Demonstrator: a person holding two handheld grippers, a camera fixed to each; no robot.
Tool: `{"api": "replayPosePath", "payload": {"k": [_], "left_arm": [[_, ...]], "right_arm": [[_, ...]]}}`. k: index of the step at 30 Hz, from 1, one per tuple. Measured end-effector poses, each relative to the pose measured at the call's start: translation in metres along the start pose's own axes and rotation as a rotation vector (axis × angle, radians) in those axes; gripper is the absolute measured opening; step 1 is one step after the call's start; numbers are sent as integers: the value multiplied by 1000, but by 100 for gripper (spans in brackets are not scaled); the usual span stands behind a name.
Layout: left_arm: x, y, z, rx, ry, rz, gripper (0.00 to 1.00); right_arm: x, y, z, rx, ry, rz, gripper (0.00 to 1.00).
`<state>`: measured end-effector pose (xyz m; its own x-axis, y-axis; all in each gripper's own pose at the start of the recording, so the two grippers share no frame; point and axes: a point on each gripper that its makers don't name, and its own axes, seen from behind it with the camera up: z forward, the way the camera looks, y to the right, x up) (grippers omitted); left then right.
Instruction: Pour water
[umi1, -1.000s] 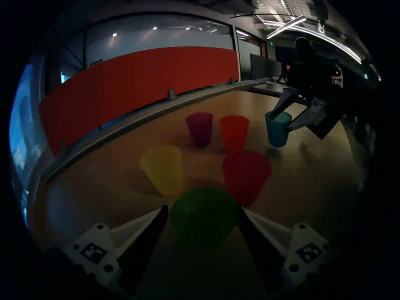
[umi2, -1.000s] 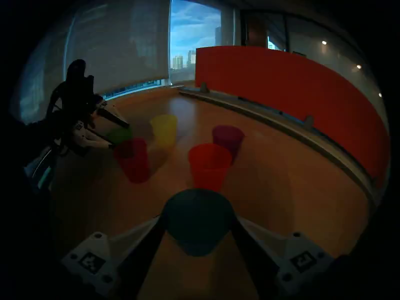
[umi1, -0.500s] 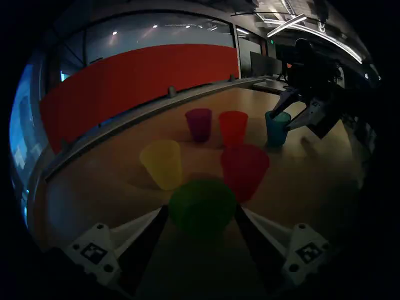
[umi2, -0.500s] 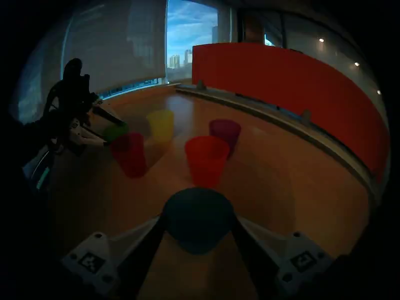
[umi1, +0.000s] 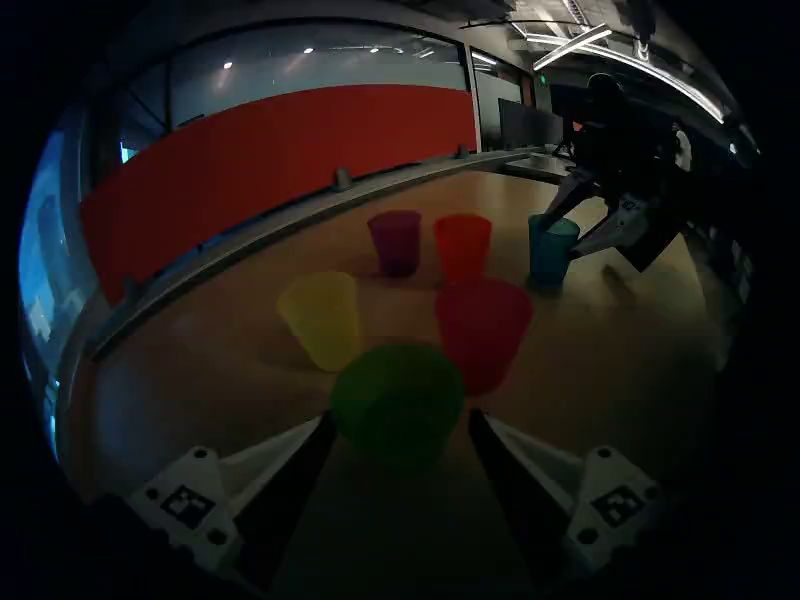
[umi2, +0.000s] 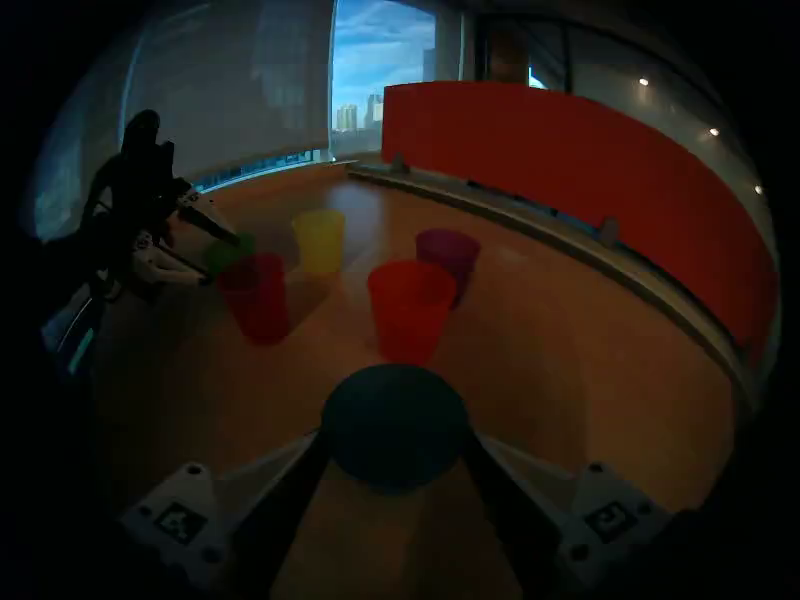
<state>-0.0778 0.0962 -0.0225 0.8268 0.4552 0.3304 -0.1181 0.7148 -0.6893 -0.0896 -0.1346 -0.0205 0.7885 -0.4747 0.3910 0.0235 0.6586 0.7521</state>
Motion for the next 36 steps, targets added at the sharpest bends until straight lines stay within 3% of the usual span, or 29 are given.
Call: {"api": "replayPosePath", "payload": {"k": [14, 36], "left_arm": [[2, -1, -15, 22, 23, -25, 98], [-2, -23, -57, 130, 93, -124, 98]], "right_arm": [[-2, -3, -15, -9, 11, 13, 100], [-11, 5, -66, -98, 66, 56, 100]]}}
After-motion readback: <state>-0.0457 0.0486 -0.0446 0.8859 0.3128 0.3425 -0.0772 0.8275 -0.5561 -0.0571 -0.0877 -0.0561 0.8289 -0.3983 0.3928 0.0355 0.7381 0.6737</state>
